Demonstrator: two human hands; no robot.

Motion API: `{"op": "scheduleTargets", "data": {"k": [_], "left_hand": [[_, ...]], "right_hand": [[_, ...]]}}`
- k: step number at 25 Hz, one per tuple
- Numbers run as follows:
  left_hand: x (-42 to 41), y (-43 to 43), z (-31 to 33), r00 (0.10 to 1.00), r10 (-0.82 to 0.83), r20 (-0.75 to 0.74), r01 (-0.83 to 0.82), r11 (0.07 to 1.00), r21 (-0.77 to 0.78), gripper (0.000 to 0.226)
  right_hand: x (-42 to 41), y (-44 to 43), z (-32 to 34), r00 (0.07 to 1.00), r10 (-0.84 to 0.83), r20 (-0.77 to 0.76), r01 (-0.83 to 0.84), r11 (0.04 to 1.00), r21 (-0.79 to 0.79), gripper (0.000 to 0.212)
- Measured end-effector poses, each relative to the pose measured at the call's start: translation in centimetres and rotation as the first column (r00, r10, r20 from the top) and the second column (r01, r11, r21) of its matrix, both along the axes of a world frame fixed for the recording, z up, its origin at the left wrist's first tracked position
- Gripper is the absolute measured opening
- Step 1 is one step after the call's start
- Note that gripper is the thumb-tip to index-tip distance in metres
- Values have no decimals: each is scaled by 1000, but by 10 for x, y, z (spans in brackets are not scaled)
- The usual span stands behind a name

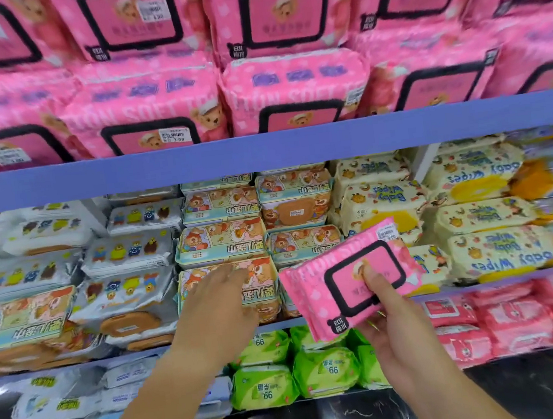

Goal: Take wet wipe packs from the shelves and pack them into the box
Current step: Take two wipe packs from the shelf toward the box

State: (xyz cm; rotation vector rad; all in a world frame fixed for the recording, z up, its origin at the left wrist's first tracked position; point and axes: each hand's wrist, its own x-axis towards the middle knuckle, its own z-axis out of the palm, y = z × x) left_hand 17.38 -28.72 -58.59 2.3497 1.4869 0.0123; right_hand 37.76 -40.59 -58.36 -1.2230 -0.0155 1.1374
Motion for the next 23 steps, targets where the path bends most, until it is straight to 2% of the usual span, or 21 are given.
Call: {"op": "scheduleTargets", "data": {"k": [3,6,8,11,13,15,18,20,23], "left_hand": [[13,-10,61,931,130,340,-44,967,-251,48],[35,-24,117,814,252,523,-1,901,-433,32],[49,-33,159,745,288,601,112,835,-539,41],[75,-47,212,748,183,639,333,728,-599,85],[95,-57,247,784,31,620,424,703,-571,93],[118,-68,280,794,-69,603,490,659,-570,87],[159,-89,316,768,-119,630,570,577,-585,60],[186,-106,327,748,-53,661,559,587,-585,62],[230,-137,338,681,66,729,541,625,-562,56]], "right_hand": [[-6,-17,41,998,5,63,-4,1000,-20,44],[-6,-39,91,987,18,158,-12,999,-41,28],[0,-56,128,967,79,241,-65,996,-68,30],[18,-80,186,885,227,406,-190,973,-130,33],[35,-101,230,800,305,516,-245,952,-183,28],[57,-124,274,714,381,587,-303,924,-232,24],[94,-158,326,605,438,664,-330,898,-291,22],[121,-176,341,579,407,707,-288,913,-290,35],[179,-209,348,541,332,773,-158,942,-294,68]]}}
